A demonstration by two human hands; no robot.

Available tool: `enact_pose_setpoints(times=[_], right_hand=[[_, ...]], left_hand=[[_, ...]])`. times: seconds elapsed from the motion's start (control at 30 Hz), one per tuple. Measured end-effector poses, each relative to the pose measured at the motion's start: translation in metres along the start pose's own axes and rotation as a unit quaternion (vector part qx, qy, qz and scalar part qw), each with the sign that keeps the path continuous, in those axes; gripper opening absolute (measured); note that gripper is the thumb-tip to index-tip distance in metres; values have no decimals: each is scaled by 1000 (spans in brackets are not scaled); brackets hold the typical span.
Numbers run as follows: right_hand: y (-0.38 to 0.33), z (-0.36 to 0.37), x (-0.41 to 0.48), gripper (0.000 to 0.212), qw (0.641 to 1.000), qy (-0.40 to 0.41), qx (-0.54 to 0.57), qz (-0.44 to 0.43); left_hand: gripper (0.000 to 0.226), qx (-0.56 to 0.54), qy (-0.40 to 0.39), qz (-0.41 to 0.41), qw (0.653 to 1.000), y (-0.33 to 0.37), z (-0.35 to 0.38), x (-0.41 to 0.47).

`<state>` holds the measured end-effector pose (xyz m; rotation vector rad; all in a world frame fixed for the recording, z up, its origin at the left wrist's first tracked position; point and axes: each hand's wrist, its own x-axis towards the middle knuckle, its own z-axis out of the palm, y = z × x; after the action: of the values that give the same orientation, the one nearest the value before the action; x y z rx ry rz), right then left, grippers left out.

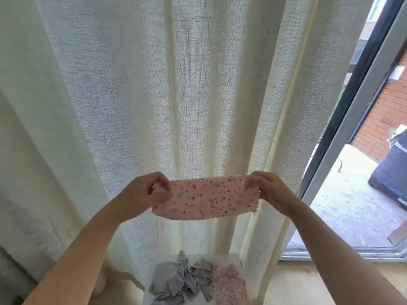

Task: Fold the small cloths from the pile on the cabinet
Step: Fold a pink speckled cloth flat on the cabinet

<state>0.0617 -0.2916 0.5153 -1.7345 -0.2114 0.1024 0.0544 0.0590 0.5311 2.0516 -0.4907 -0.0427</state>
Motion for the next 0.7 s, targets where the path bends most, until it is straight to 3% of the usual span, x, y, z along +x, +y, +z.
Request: enact_pose_setpoints(times=[0.07, 0.1, 0.17, 0.23, 0.3, 0.4, 0.53, 0.7], right_hand=[[-4, 5, 2, 13, 997, 20, -66, -30], [-9, 9, 3, 20, 996, 15, -76, -33], [-18, 20, 5, 38, 996, -16, -87, -32], [-31, 34, 8, 45, 993, -51, -104, -36], [-43, 48, 11, 45, 985, -88, -139, -58], [-52, 56, 16, 40, 975, -102, -183, -77], [-46, 38, 13, 36, 981, -87, -175, 4], [-27, 29, -2, 9, 981, -88, -162, 55]], left_hand=[[42, -7, -63, -52, 997, 0, -4, 0], [50, 3, -112, -95, 989, 1, -5, 1], [51, 42, -206, -148, 966, 2, 3, 5], [46, 21, -239, -131, 962, 6, 28, 12], [43, -51, -204, -93, 973, 11, 61, 21], [21, -109, -119, -67, 985, 19, 92, 30], [8, -128, -25, -65, 989, 19, 93, 32], [22, -65, -55, -90, 992, 10, 81, 27]])
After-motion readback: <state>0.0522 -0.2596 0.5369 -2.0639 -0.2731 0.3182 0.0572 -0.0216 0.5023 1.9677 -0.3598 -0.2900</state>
